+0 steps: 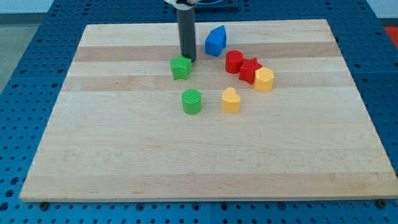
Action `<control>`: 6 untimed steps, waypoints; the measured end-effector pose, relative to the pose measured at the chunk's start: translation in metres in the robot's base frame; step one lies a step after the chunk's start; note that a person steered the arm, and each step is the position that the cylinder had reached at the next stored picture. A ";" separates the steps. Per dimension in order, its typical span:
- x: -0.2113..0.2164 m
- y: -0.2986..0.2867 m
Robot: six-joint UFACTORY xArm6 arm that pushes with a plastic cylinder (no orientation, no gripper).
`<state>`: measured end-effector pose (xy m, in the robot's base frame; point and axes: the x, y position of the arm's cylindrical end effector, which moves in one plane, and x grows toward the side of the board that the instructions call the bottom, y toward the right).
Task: Move blue cube along with blue triangle right a bit
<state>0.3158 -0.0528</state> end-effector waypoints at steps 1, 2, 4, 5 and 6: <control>-0.022 -0.010; -0.041 -0.007; -0.033 0.019; -0.025 0.034; -0.021 0.049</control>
